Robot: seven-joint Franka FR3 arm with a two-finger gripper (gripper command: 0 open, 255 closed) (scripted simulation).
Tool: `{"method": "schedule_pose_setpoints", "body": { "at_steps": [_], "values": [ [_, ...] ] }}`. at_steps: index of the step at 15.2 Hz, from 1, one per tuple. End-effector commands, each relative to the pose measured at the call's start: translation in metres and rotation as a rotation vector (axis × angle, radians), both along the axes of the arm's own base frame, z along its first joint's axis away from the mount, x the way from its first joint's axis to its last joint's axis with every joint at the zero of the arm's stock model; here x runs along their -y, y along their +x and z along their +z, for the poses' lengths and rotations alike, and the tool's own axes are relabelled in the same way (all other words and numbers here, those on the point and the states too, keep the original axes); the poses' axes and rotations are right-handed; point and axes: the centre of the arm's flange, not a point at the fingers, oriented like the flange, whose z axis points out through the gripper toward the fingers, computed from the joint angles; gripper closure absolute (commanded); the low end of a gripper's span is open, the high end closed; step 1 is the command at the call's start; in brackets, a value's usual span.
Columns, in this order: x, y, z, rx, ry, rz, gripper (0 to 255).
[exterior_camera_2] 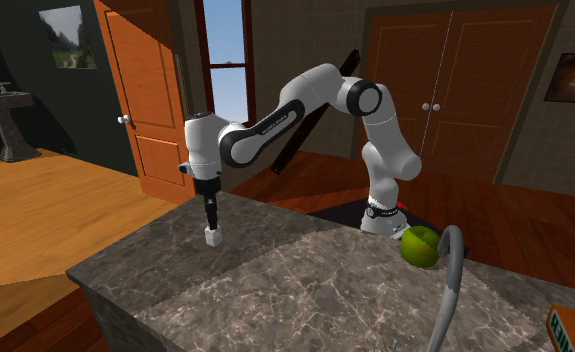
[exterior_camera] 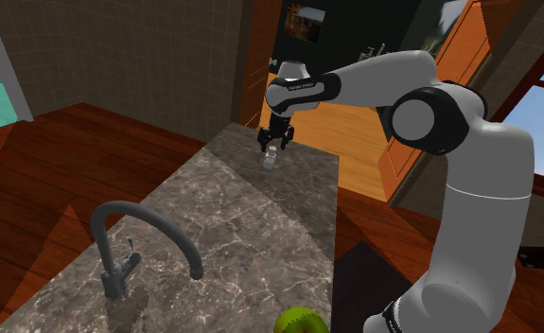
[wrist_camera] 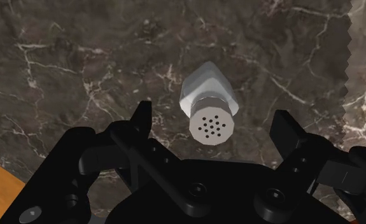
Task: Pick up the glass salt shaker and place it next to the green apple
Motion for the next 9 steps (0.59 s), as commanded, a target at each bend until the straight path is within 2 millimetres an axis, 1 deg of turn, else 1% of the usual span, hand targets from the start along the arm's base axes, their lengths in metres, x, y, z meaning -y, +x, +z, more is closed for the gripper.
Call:
{"method": "schedule_pose_setpoints", "body": {
  "at_steps": [1, 3, 4, 9],
  "values": [
    [0.0, 0.0001, -0.0001, 0.0, 0.0, 0.0, 0],
    [0.0, 0.0, -0.0001, 0.0, 0.0, 0.0, 0],
    [0.0, 0.0, -0.0001, 0.0, 0.0, 0.0, 255],
    [0.0001, 0.0001, -0.0001, 0.0, 0.0, 0.0, 255]
  ]
}}
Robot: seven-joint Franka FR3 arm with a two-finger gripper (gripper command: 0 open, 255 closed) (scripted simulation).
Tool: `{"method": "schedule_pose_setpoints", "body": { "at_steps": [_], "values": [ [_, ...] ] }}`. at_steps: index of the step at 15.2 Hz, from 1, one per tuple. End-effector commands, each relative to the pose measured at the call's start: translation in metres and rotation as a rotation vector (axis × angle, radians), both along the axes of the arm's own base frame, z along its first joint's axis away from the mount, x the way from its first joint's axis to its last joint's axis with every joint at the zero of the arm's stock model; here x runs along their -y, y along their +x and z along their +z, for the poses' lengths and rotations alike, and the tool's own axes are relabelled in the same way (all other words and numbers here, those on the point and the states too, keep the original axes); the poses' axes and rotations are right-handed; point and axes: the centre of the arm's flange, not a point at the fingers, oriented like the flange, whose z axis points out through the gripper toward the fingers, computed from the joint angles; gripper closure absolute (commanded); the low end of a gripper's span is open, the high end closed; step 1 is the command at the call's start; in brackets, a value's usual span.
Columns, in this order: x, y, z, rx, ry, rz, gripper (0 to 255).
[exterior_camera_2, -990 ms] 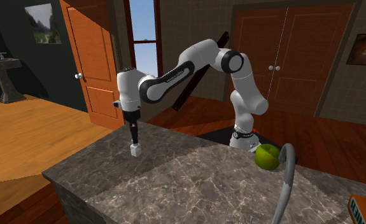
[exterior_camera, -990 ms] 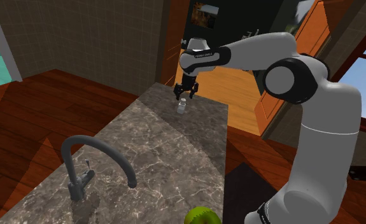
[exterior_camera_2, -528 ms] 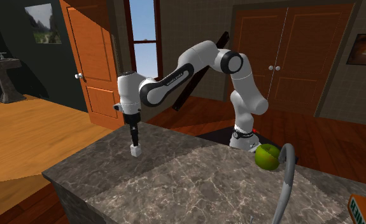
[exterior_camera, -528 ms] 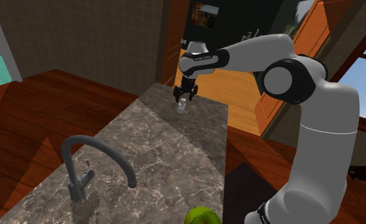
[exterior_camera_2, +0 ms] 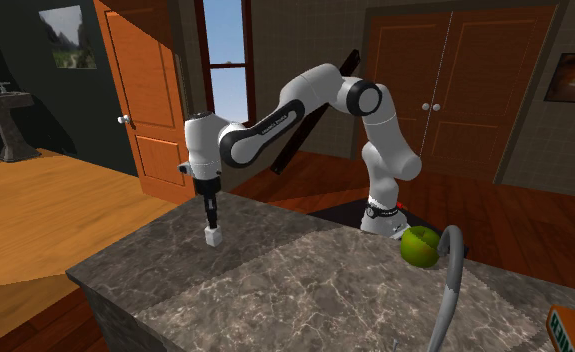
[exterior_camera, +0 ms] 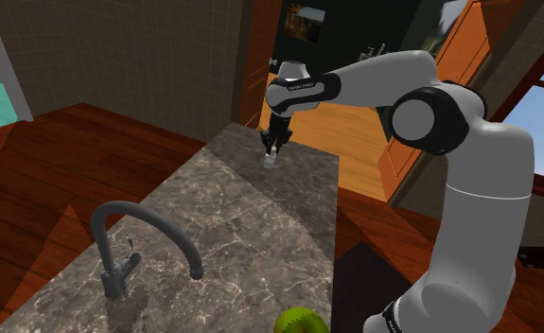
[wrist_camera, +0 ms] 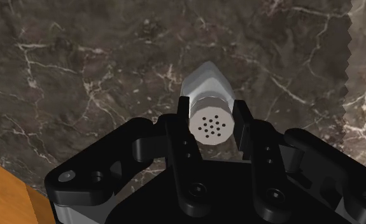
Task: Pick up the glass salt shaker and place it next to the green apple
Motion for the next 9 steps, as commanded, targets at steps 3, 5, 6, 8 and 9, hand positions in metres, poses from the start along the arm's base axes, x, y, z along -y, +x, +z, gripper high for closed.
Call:
{"method": "schedule_pose_setpoints", "body": {
  "at_steps": [3, 5, 6, 8, 9],
  "values": [
    [0.0, 0.0, 0.0, 0.0, 0.0, 0.0, 255],
    [0.0, 0.0, 0.005, 0.0, 0.0, 0.0, 255],
    [0.0, 0.0, 0.01, 0.0, 0.0, 0.0, 255],
    [0.0, 0.0, 0.021, 0.0, 0.0, 0.0, 255],
    [0.0, 0.0, 0.026, 0.0, 0.0, 0.0, 255]
  ]
}}
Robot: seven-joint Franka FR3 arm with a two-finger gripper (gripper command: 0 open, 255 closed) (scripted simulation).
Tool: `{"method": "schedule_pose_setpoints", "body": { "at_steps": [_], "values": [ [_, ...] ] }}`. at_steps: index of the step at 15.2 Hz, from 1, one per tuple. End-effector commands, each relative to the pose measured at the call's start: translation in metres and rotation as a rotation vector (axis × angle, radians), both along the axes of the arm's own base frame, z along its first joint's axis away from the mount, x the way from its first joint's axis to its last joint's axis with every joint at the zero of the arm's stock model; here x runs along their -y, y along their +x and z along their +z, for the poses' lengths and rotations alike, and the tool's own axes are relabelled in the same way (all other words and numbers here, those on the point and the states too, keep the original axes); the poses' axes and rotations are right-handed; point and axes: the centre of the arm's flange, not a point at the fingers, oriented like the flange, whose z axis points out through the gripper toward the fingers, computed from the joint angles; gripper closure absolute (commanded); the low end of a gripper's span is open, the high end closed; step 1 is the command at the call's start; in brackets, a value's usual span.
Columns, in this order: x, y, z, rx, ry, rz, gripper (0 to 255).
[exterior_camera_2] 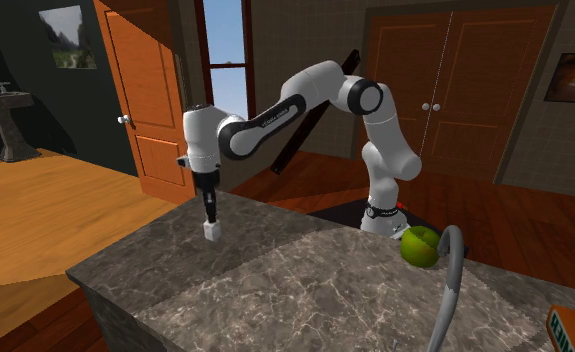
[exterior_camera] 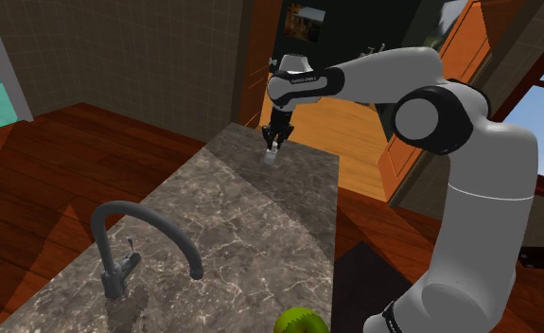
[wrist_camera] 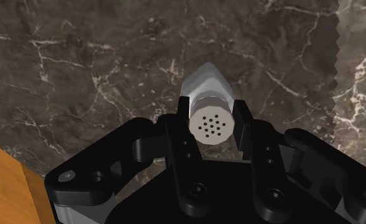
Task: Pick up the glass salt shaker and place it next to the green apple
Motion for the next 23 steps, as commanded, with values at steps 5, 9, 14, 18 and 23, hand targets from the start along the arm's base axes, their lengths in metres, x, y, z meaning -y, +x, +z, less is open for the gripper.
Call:
{"method": "schedule_pose_setpoints", "body": {
  "at_steps": [5, 9, 14, 18, 23],
  "values": [
    [-0.001, 0.0, 0.031, 0.0, 0.0, 0.0, 255],
    [-0.001, 0.0, 0.052, 0.0, 0.0, 0.0, 255],
    [-0.001, 0.0, 0.079, 0.0, 0.0, 0.0, 255],
    [-0.001, 0.0, 0.1, 0.0, 0.0, 0.0, 255],
    [-0.001, 0.0, 0.126, 0.0, 0.0, 0.0, 255]
  ]
}}
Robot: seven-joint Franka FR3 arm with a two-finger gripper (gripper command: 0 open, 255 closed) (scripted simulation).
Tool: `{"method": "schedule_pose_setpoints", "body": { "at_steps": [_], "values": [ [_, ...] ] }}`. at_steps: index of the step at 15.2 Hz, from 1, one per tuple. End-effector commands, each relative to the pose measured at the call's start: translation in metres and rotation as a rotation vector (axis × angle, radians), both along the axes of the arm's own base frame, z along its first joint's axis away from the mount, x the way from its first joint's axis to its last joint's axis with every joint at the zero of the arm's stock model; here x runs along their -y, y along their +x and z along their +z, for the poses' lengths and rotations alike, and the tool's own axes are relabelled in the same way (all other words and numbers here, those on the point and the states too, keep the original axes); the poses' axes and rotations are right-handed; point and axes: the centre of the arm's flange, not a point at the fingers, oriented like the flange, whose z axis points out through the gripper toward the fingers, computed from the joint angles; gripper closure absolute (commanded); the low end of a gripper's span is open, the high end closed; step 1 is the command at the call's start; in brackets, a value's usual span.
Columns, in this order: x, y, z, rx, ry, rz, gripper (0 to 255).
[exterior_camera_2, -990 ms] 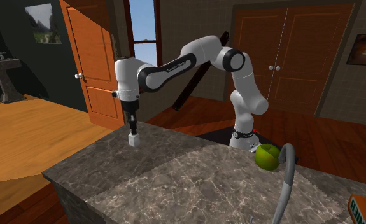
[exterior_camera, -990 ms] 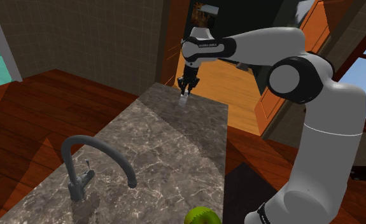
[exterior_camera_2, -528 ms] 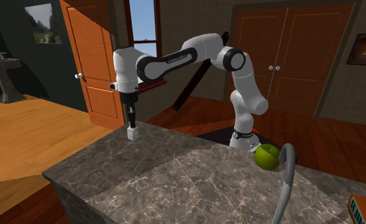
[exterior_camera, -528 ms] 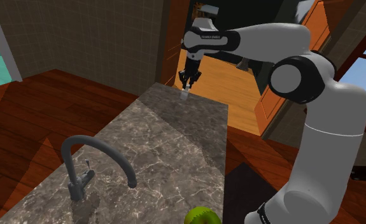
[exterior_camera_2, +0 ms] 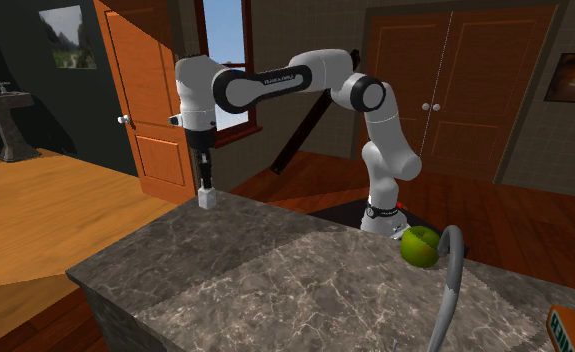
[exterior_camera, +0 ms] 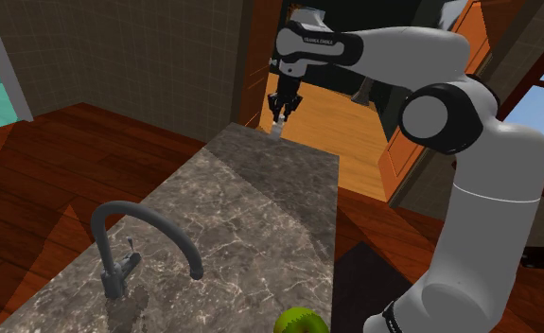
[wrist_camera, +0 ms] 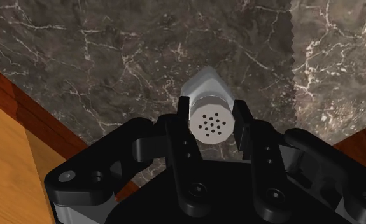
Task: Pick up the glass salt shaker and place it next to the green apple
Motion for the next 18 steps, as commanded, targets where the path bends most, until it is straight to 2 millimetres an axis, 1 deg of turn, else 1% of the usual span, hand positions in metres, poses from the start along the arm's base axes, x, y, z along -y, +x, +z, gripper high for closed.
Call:
{"method": "schedule_pose_setpoints", "body": {
  "at_steps": [1, 6, 18],
  "values": [
    [0.0, 0.0, 0.01, -0.001, 0.0, 0.0, 255],
    [0.0, 0.0, 0.034, -0.001, 0.0, 0.0, 255],
    [-0.116, -0.108, 0.034, -0.001, 0.0, 0.0, 255]
  ]
}}
